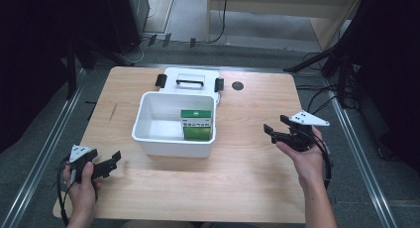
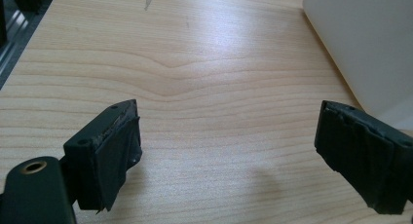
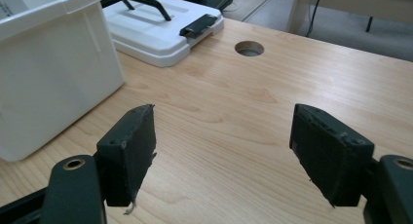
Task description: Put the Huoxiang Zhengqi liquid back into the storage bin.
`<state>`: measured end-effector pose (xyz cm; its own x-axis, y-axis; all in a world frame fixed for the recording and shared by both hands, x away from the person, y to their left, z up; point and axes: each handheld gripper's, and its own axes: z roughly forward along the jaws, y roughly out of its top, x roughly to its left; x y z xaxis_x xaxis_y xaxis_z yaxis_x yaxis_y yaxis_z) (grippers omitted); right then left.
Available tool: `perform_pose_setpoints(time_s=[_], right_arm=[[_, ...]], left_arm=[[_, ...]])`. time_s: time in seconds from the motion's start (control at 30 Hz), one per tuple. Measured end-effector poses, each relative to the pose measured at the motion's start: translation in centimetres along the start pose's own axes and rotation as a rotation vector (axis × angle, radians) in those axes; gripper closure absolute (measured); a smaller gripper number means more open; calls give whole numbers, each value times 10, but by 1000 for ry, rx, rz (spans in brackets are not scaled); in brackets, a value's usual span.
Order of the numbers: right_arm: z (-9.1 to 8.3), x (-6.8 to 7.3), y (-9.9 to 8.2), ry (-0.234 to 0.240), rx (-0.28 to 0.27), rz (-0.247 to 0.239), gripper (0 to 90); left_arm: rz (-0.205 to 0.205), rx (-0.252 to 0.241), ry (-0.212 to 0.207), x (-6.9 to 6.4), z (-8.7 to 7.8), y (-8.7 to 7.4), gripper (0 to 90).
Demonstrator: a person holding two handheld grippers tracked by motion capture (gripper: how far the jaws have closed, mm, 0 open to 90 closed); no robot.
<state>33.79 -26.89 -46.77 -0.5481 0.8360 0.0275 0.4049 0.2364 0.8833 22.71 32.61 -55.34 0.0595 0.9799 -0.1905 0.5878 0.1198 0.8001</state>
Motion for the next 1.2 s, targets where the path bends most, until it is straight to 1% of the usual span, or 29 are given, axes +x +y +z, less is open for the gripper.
perform_pose_setpoints(time_s=[0.1, 0.33, 0.4, 0.5, 0.57, 0.67, 0.7, 0.73, 0.83, 0.93, 1.0, 1.1, 1.2], right_arm=[[-5, -5, -11, -9, -24, 18, 256], [-18, -14, -36, -33, -48, 53, 259], [-22, -17, -44, -34, -57, 59, 257], [-28, -20, -56, -43, -79, 44, 252], [-33, -22, -64, -54, -94, 44, 250], [-40, -25, -74, -59, -126, 54, 251], [-43, -26, -79, -56, -136, 66, 250], [-46, -26, -84, -57, -148, 69, 250], [-52, -26, -93, -64, -162, 76, 248], [-59, -25, -102, -73, -159, 66, 244], [-64, -24, -106, -76, -168, 66, 244], [-70, -24, -113, -82, -177, 83, 245], [-74, -23, -119, -86, -168, 88, 246]], left_arm=[[1, 1, 0, 0, 0, 0, 104], [6, -3, 2, 0, 0, 0, 104], [6, -4, 3, 0, 0, 0, 105], [6, -7, 3, 0, 0, 0, 104], [6, -7, 3, -1, 0, 0, 105], [5, -7, 2, -1, 0, 0, 105], [5, -7, 3, -1, 0, 0, 105], [6, -4, 2, -1, 0, 0, 105], [6, -7, 3, -1, 0, 0, 105], [5, -7, 3, -1, 0, 0, 104], [6, -7, 3, -1, 0, 0, 105], [7, -7, 6, -1, 0, 0, 105], [7, -7, 6, -1, 0, 0, 104]])
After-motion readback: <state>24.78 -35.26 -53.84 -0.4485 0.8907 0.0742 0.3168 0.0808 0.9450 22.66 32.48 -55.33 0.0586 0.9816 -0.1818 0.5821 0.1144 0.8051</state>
